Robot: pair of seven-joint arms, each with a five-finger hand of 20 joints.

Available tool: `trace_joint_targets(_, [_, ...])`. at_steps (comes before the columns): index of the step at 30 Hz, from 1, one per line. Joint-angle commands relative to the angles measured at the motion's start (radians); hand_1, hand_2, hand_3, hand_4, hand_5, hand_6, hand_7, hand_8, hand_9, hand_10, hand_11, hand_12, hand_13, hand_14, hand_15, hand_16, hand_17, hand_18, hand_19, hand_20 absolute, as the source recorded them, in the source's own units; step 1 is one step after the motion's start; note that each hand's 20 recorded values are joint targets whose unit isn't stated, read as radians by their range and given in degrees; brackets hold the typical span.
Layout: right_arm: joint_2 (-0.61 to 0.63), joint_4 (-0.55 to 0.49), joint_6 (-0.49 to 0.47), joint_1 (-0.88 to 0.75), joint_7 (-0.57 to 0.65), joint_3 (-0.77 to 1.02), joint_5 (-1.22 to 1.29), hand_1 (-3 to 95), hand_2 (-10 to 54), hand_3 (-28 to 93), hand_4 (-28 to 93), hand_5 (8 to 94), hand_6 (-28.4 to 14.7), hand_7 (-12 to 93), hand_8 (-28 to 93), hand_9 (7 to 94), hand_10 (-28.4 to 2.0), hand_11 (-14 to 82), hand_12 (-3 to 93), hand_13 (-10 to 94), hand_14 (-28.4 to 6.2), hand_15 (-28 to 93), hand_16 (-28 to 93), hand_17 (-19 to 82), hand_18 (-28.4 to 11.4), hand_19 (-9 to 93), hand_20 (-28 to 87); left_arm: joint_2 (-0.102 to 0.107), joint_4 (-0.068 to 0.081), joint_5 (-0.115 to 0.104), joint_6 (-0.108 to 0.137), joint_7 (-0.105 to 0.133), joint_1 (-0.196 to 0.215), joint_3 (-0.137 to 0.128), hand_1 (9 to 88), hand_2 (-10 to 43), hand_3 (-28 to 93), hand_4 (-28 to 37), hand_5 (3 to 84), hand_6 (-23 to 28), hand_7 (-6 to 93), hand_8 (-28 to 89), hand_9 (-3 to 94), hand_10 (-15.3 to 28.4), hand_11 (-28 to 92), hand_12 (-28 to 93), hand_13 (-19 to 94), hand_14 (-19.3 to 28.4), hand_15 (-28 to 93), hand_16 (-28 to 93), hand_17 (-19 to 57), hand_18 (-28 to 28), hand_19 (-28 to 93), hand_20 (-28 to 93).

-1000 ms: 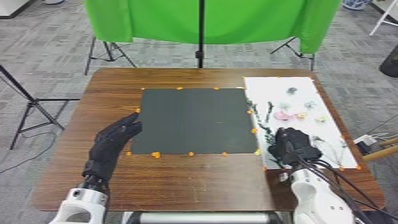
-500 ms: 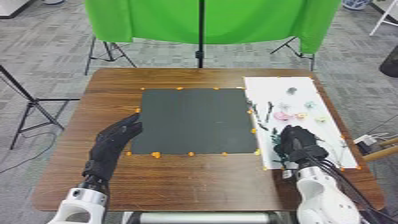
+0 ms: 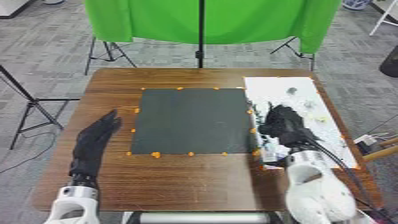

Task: Arrange flowers

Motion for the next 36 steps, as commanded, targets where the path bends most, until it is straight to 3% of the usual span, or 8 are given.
trace_joint_targets(1, [-0.173,0.118,-0.086,0.29,-0.027,-0.214,0.101,85.9,-9.5,-28,71,78.0,-2.4,40,22,86.0,-12.1,38.5,42.3,93,-1.5,62,32,73,-6.4,93,47,0.02,0.063,-0.018,0.019,0.014,-0.026,-0.014,16.3,3.1,65,-28.1,43.9,2.9,6.2,-6,41.5,12.4,12,12,29,12.4,7,2,4.3,10.0,1,17])
trace_joint_targets(4, [-0.222,0.171,-0.098,0.342,-0.025,-0.268,0.113,86.5,-9.5,-28,70,78.0,-2.4,40,22,85.9,-12.1,38.4,42.3,92,-1.7,62,32,73,-6.5,93,47,0.022,0.073,-0.017,0.016,0.015,-0.039,-0.002,15.6,3.2,65,-28.2,43.9,3.1,6.1,-6,41.6,12.6,13,12,29,12.4,7,2,4.3,9.8,1,17])
trace_joint_targets(14, [-0.346,0.323,-0.136,0.422,-0.009,-0.394,0.126,89.7,-9.5,-28,68,77.7,-3.0,39,22,84.6,-13.1,39.4,42.6,91,-3.1,64,31,73,-7.2,93,50,0.024,0.072,-0.015,0.022,0.014,-0.036,0.016,15.8,3.5,64,-28.3,44.2,4.5,4.5,-5,41.5,13.3,13,12,29,13.4,8,2,4.4,9.9,1,16])
trace_joint_targets(20, [-0.372,0.38,-0.122,0.434,0.009,-0.436,0.161,87.0,-9.5,-11,54,76.4,-3.6,40,22,82.9,-13.8,41.7,40.9,90,-4.0,66,31,73,-7.6,93,51,0.033,0.084,-0.013,0.013,0.007,-0.06,0.04,16.1,4.2,63,-28.3,44.9,6.1,2.7,-4,41.2,15.0,14,12,29,14.6,7,2,4.3,10.1,1,17])
trace_joint_targets(23, [-0.388,0.4,-0.103,0.435,0.021,-0.447,0.202,82.3,-9.5,10,35,75.5,-4.3,40,22,80.9,-14.7,42.9,39.8,88,-4.8,67,30,72,-7.9,93,53,0.031,0.091,-0.013,0.004,0.006,-0.071,0.052,16.2,4.5,63,-28.3,45.0,6.9,2.1,-4,41.0,16.6,14,13,29,15.3,7,2,4.3,10.2,1,17])
trace_joint_targets(28, [-0.399,0.433,-0.056,0.443,0.035,-0.472,0.238,87.0,-9.5,11,28,73.1,-4.7,39,21,78.5,-14.9,41.0,39.4,85,-6.2,68,30,68,-8.3,93,53,0.03,0.097,-0.01,-0.01,0.0,-0.082,0.071,16.4,4.9,63,-28.2,44.8,8.3,1.8,-3,40.6,18.9,14,13,29,17.0,7,3,4.3,10.5,1,17])
trace_joint_targets(36, [-0.408,0.472,-0.008,0.454,0.019,-0.472,0.241,91.4,-9.5,6,21,73.3,-5.0,34,21,79.3,-14.5,31.6,42.2,83,-7.3,67,29,66,-8.1,93,49,0.025,0.096,-0.008,-0.024,-0.012,-0.077,0.076,17.0,5.1,61,-26.9,44.7,9.9,1.8,-3,40.2,20.9,13,13,28,18.5,8,3,4.2,10.8,1,17])
